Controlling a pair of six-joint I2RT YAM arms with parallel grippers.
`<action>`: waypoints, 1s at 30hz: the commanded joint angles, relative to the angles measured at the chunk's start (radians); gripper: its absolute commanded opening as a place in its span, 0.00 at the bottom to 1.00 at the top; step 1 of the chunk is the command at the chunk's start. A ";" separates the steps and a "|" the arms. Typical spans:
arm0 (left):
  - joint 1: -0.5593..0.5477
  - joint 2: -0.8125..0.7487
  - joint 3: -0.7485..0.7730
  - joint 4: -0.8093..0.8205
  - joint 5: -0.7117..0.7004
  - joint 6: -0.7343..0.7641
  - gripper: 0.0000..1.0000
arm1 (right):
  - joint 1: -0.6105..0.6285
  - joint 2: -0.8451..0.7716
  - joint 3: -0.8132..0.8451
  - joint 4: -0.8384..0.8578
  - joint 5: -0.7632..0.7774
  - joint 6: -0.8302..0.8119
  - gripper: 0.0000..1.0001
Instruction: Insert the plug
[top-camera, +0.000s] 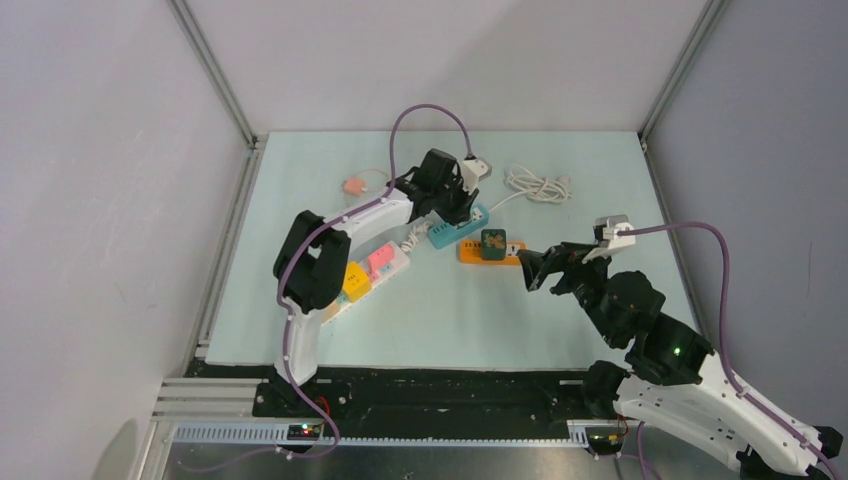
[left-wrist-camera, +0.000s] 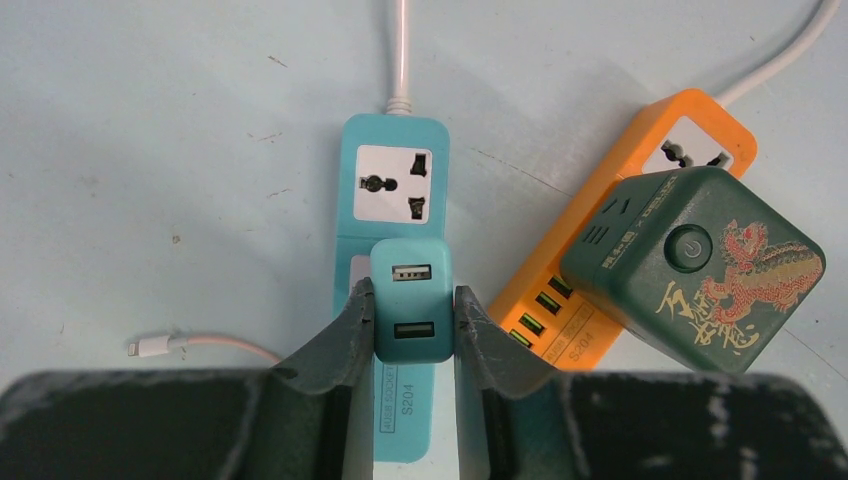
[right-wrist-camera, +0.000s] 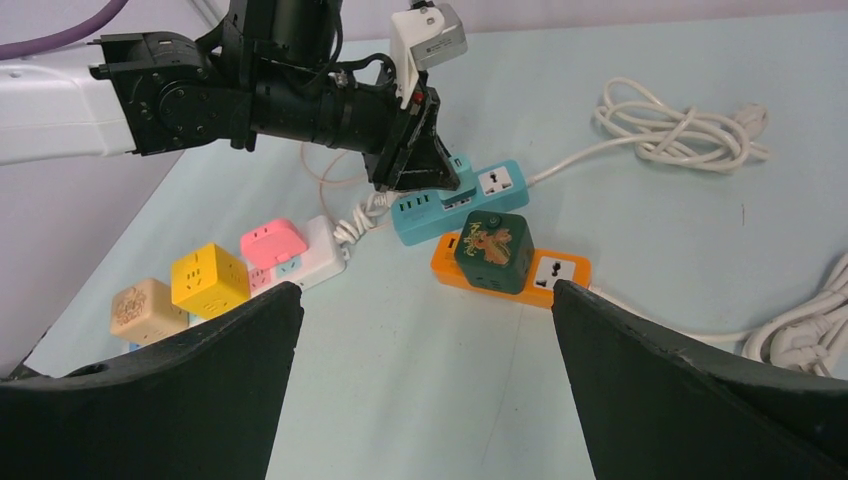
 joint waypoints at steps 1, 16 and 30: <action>0.001 0.007 0.023 -0.012 0.019 -0.009 0.00 | -0.011 0.000 0.004 0.036 -0.003 -0.007 1.00; 0.026 -0.072 -0.058 -0.058 -0.019 0.052 0.00 | -0.022 0.014 0.004 0.021 -0.018 0.016 1.00; -0.038 0.000 -0.098 -0.062 -0.067 0.025 0.00 | -0.024 0.008 0.004 0.019 -0.030 0.051 1.00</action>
